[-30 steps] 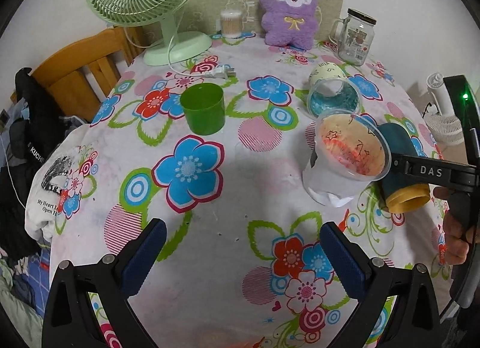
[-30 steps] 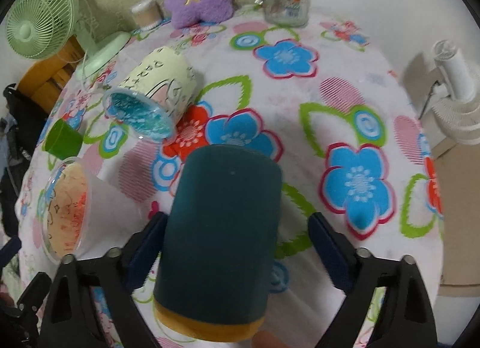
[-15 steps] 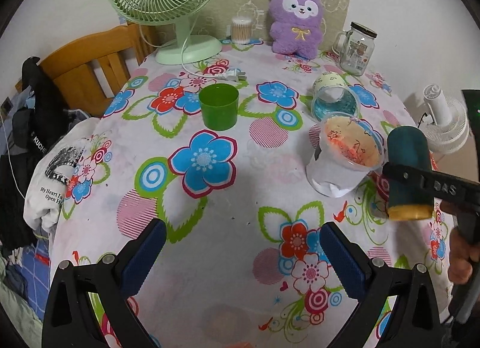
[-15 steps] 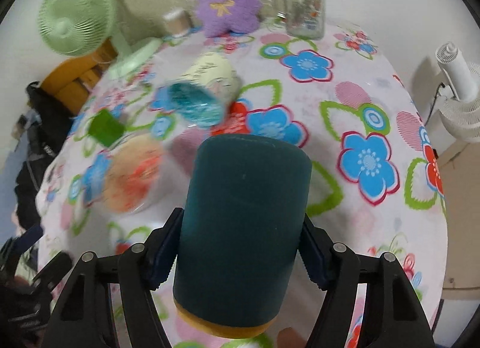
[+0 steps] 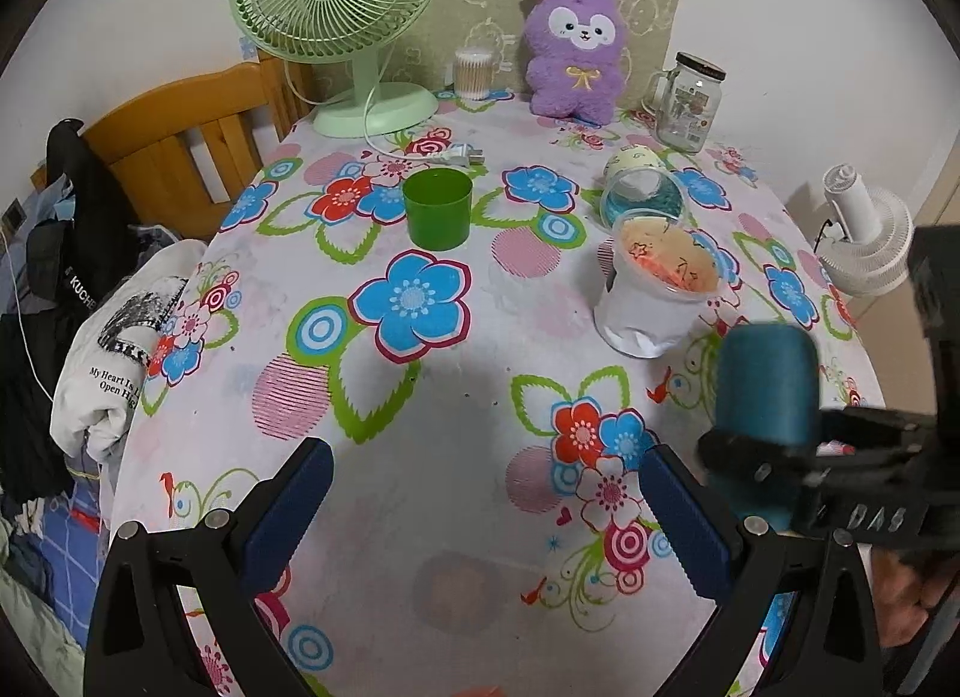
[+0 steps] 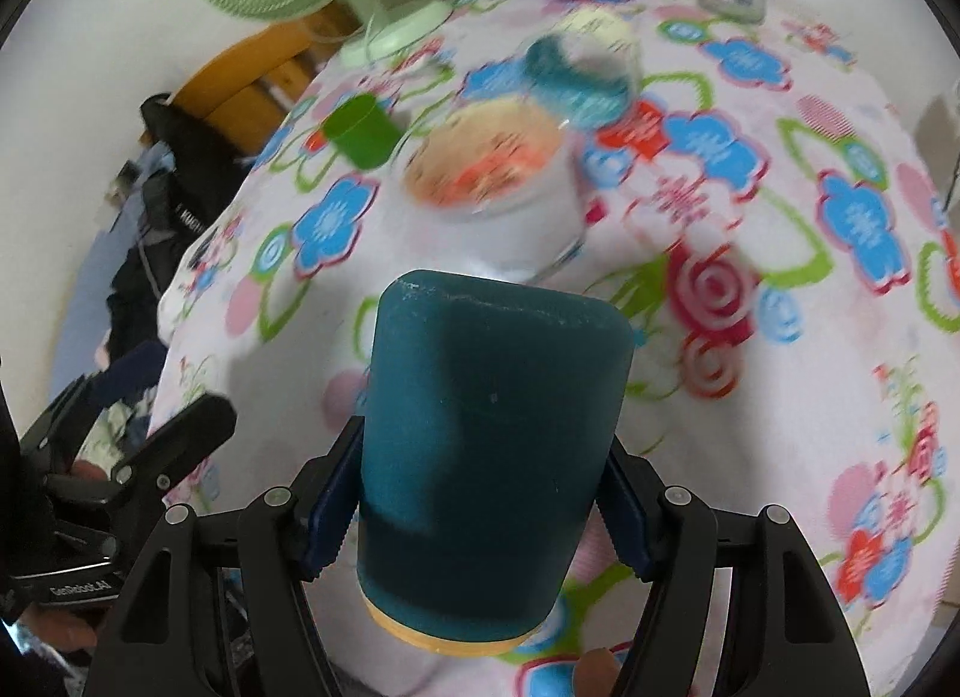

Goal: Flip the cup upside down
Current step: 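Lift the teal cup with the right gripper and carry it toward the left gripper, then grasp the teal cup with the left gripper while the right gripper holds it, then open the right gripper and rotate the teal cup upside down with the left gripper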

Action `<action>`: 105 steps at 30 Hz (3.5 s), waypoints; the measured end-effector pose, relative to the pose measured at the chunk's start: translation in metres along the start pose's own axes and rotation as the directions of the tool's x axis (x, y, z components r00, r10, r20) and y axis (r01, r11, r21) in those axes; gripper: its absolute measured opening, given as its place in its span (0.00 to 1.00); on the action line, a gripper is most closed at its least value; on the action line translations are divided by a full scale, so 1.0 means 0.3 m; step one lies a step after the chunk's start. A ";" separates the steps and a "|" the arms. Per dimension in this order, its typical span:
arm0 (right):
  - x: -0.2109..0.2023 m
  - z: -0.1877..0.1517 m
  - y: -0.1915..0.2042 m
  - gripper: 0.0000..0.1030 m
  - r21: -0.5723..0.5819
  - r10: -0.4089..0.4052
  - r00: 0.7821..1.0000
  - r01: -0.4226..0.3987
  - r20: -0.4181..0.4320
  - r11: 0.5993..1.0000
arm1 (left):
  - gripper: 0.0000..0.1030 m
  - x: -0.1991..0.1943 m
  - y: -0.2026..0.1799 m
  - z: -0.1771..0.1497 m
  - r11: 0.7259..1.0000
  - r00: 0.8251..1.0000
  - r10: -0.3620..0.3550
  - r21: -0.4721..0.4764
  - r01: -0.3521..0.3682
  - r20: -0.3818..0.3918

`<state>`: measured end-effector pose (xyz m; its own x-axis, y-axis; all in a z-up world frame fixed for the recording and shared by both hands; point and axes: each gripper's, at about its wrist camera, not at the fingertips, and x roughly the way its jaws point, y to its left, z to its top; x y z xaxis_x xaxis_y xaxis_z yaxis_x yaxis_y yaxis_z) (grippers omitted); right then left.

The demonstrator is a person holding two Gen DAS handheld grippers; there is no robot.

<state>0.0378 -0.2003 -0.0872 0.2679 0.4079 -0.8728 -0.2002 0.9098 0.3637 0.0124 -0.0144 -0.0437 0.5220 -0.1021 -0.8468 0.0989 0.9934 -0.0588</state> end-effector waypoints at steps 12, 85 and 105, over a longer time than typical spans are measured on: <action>0.100 -0.019 0.011 0.70 0.078 0.085 0.992 -0.078 -0.093 0.994 | 1.00 0.006 -0.004 -0.011 1.000 1.000 0.001 0.001 -0.001 -0.015; -0.201 -0.146 -0.330 0.78 0.212 0.082 0.984 -0.114 0.156 0.971 | 0.68 -0.010 -0.287 0.080 0.995 0.996 -0.079 0.053 0.081 -0.041; -0.202 -0.143 -0.240 0.78 0.150 0.098 0.984 -0.121 0.151 0.981 | 0.60 -0.169 -0.252 0.079 0.995 0.995 -0.074 0.070 0.069 0.070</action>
<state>-0.0044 -0.2940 -0.0744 0.3862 0.5021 -0.7738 -0.0877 0.8551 0.5110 -0.0016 -0.0855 0.0163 0.5710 -0.1785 -0.8013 0.1940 0.9778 -0.0796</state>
